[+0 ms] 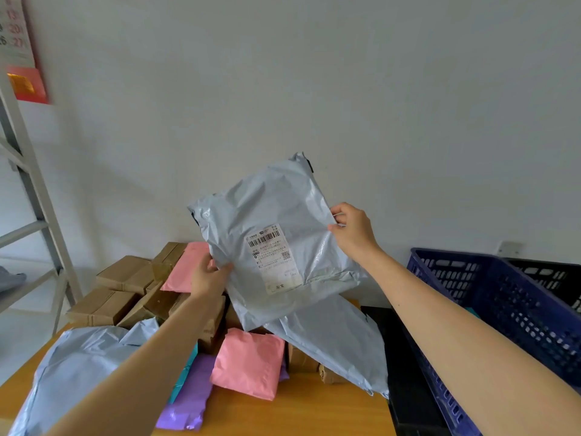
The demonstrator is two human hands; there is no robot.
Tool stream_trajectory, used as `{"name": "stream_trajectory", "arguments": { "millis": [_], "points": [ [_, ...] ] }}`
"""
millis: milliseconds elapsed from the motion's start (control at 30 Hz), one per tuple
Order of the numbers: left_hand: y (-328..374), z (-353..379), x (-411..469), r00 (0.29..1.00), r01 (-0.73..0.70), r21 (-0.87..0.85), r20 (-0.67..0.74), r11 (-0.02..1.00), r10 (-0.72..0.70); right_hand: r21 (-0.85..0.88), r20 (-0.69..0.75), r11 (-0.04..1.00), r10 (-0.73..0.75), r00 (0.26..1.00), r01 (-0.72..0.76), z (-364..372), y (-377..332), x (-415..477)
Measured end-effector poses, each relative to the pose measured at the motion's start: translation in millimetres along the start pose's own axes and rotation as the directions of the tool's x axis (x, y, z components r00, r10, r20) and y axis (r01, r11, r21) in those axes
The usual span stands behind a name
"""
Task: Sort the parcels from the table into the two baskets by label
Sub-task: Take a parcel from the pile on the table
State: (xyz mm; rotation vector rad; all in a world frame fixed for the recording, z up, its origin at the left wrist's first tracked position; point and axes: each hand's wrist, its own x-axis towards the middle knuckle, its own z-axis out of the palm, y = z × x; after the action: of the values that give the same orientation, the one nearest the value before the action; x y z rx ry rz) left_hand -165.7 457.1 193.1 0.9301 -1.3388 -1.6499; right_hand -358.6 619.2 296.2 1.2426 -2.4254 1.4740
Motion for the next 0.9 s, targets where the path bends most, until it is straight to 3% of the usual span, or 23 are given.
{"name": "stream_trajectory", "arguments": {
  "millis": [233,900],
  "points": [
    [30.1,-13.0,6.0,0.994,-0.095,0.167,0.077,0.981,0.083,0.090,0.007,0.994,0.064,0.998,-0.064,2.2,8.9,-13.2],
    [43.7,19.6,2.4,0.955,-0.166,0.264,0.284,0.950,0.088,0.159,-0.152,0.975,0.180,0.972,-0.155,-16.2,50.2,-51.0]
  ]
}}
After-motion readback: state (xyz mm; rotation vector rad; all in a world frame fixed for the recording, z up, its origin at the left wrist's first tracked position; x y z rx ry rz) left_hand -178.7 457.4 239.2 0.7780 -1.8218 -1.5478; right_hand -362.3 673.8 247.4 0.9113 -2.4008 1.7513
